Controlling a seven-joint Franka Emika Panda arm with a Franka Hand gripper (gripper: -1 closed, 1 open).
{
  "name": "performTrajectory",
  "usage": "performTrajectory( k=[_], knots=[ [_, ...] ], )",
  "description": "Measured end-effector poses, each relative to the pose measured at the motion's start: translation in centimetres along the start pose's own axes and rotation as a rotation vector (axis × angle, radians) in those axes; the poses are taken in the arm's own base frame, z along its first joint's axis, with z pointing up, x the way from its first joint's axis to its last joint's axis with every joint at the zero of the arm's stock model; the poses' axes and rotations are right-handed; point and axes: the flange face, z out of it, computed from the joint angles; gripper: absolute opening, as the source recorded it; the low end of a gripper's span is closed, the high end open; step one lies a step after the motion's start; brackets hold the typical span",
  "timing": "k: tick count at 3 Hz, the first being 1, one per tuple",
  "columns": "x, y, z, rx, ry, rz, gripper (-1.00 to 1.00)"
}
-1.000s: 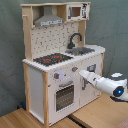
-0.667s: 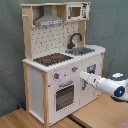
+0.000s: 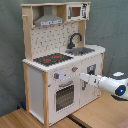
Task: Play with the kitchen
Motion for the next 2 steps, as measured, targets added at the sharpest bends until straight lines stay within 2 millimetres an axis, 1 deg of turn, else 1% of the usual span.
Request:
performTrajectory(
  k=[1,2],
  knots=[
    [-0.6,0.8,0.4,-0.024,0.022,-0.070,1.00],
    [0.2,2.7,0.5,-0.049,0.047,-0.126,1.00]
  ],
)
